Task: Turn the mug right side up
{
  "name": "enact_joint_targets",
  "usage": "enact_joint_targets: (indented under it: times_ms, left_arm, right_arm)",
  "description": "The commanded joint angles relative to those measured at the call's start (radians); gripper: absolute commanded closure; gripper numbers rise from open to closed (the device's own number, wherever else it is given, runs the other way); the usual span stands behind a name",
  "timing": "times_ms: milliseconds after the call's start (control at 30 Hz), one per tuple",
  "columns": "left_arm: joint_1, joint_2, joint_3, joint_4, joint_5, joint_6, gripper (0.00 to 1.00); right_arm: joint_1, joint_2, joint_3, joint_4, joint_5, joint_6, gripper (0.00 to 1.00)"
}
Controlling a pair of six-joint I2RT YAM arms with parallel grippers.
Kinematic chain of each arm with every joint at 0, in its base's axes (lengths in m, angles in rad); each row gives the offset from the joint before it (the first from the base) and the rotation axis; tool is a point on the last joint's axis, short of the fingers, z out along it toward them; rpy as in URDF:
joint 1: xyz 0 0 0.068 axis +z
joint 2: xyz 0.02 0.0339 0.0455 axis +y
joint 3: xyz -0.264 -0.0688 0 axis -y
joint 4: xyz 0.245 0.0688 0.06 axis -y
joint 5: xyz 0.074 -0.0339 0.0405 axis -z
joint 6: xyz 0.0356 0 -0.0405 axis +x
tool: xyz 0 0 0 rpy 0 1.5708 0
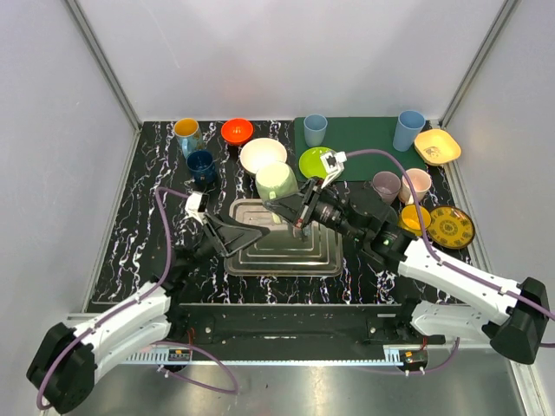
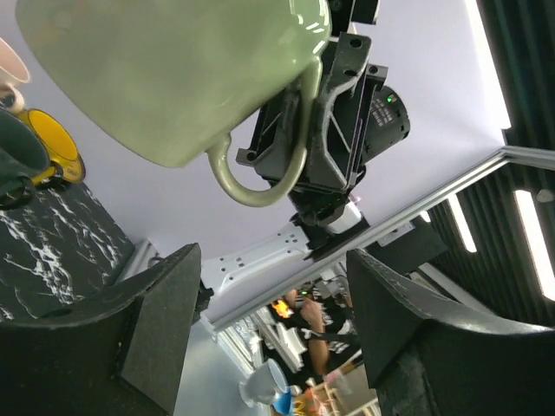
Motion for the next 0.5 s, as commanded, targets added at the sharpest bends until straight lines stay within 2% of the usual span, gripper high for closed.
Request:
enact_joint_targets:
  times_ms: [0, 33, 67, 133, 167, 200, 267, 467]
  left_arm:
    - [-0.004, -0.183, 0.065, -0.281, -0.018, 0.197, 0.31]
    - [-0.004, -0.229, 0.104, -0.415, -0.046, 0.252, 0.31]
    - [-0.004, -0.275, 0.121, -0.644, -0.111, 0.351, 0.31]
    - [-0.004, -0.399, 0.175, -0.851, -0.193, 0.43, 0.3]
    - [-0.004, -0.43, 0.195, -1.049, -0.286, 0.479, 0.3]
    - [-0.004, -0.479, 0.214, -1.135, -0.335, 0.499, 0.3]
    - [-0.004, -0.519, 0.243, -1.293, -0.427, 0.524, 0.3]
    - [-0.004, -0.668, 0.275, -1.474, -0.573, 0.518, 0.3]
  right_arm:
    - [-0.004, 0.005, 0.103, -0.081, 0.019, -0.12, 1.0]
    - [-0.004, 0.02, 0.106, -0.106, 0.02, -0.139, 1.0]
    - [-0.004, 0.031, 0.11, -0.129, 0.017, -0.171, 1.0]
    - [-0.006, 0.063, 0.096, -0.134, -0.027, -0.183, 1.0]
    - [-0.004, 0.083, 0.096, -0.129, -0.053, -0.195, 1.0]
    - [-0.004, 0.103, 0.094, -0.107, -0.084, -0.197, 1.0]
    - [-0.006, 0.163, 0.079, -0.042, -0.168, -0.18, 1.0]
    - [-0.006, 0.324, 0.061, 0.179, -0.279, -0.146, 1.0]
